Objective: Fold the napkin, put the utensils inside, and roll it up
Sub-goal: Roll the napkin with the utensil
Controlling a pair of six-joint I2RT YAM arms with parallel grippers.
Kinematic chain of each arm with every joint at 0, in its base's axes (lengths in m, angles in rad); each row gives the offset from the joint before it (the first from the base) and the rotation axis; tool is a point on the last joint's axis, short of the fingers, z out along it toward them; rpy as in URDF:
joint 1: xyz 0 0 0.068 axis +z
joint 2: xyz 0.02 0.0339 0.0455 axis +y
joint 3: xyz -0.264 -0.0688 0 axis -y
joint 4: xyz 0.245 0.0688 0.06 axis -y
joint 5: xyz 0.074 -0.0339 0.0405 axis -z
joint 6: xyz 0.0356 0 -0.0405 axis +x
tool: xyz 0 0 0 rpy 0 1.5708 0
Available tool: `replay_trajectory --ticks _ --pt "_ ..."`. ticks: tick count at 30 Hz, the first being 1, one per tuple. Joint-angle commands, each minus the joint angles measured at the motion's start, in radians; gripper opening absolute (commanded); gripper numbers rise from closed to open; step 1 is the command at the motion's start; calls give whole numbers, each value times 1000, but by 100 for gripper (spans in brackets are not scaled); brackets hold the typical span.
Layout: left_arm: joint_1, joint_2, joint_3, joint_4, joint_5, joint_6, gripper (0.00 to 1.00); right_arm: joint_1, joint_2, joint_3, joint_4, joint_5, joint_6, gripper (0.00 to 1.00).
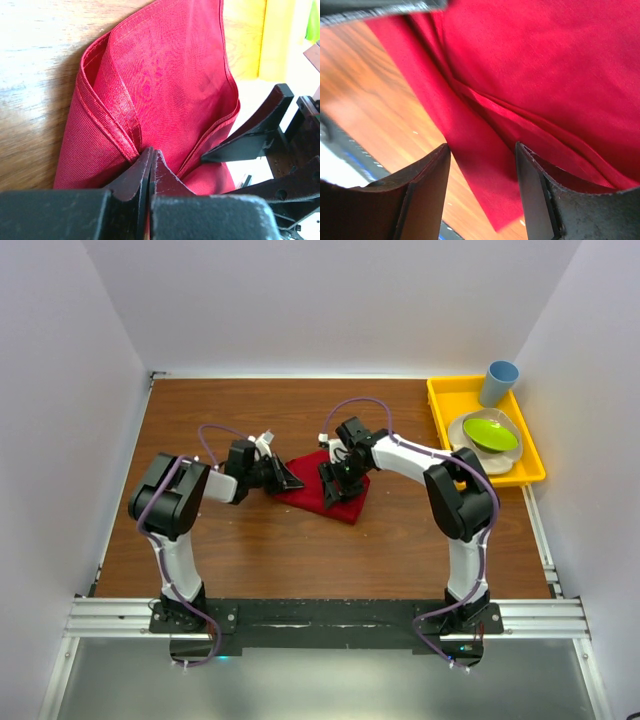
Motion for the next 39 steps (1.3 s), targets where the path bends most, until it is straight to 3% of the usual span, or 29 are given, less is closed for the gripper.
replay_trajectory --ticks 1,7,13,14,16,17,21,26,32,39 --pt "0 105 -45 -230 -194 104 0 -3 -44 -1 -61 140 -92 59" --pt "0 97 -27 -253 -194 120 0 -3 -42 -36 -37 212 -89 55" --pt "0 17 91 -389 -208 192 0 -3 30 -47 17 161 -65 32" --pt "0 -19 119 -450 -219 216 4 -1 33 -51 25 140 -52 25" --pt "-1 -58 206 -557 -228 238 12 -1 56 -55 36 120 -35 22" --pt "0 -91 234 -587 -239 250 22 -3 64 -56 36 89 -20 21" --pt "-1 -159 370 -720 -262 246 42 -4 71 -110 89 39 37 20" --pt "-1 -251 388 -891 -294 157 49 -3 105 -153 146 -10 121 20" --pt "-3 -375 230 -969 -309 -61 61 -4 147 -166 227 -63 230 21" --pt "-14 -290 245 -1004 -369 -175 70 -3 159 -188 273 -90 235 22"
